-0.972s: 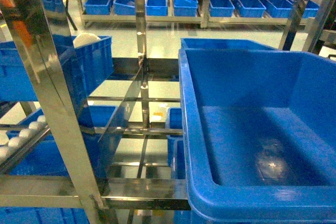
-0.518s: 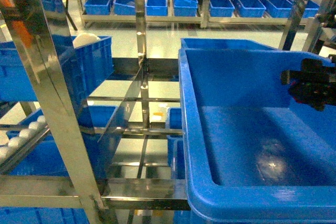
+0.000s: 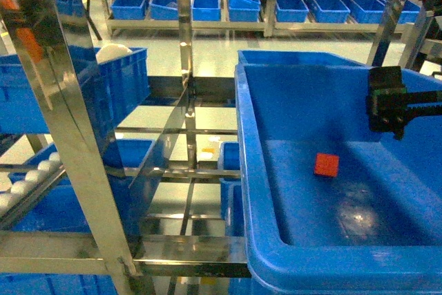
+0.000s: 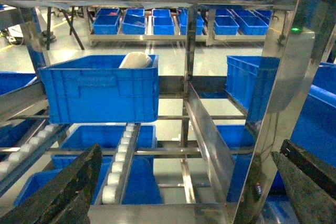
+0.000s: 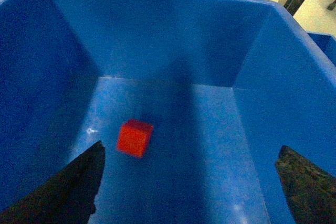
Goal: Place magnetic block on left shelf second layer
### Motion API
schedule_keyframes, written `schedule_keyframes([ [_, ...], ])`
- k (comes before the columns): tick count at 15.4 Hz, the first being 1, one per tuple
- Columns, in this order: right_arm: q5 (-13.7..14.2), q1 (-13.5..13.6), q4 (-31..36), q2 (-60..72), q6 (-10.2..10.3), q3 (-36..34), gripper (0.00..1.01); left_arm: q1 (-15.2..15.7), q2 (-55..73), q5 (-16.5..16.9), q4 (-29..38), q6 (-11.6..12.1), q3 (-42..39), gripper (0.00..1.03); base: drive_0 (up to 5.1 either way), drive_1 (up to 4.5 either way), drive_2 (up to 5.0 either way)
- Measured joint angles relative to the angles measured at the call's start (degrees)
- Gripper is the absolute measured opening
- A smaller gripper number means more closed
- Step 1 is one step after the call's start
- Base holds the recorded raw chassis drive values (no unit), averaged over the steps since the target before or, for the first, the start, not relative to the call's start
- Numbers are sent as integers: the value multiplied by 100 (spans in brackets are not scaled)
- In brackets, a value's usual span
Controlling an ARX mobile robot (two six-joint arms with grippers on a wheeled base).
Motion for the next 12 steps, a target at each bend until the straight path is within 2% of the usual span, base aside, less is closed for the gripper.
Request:
schedule_keyframes([
  [1,-46,-4,-42,-273,-90,-205,100,0,0,-2,0,0,0,98,0,0,0],
  [3,-181,-4,-354,-946,-173,-549,98,0,0,0,0,0,0,98,0,0,0],
  [5,-201,-15,-809,-1939,-216,-918,98,0,0,0,0,0,0,98,0,0,0],
  [7,-92,-87,-1311,-3169,-348,-1355,98,0,0,0,0,0,0,98,0,0,0],
  [10,-101,-496,-2208,-4441,-363,-1578,98,0,0,0,0,0,0,98,0,0,0],
  [11,-116,-490,-2194,-4498,-361,-1578,98,0,0,0,0,0,0,98,0,0,0],
  [12,-378,-549,-1248,-4441,-271,-1888,93,0,0,0,0,0,0,98,0,0,0],
])
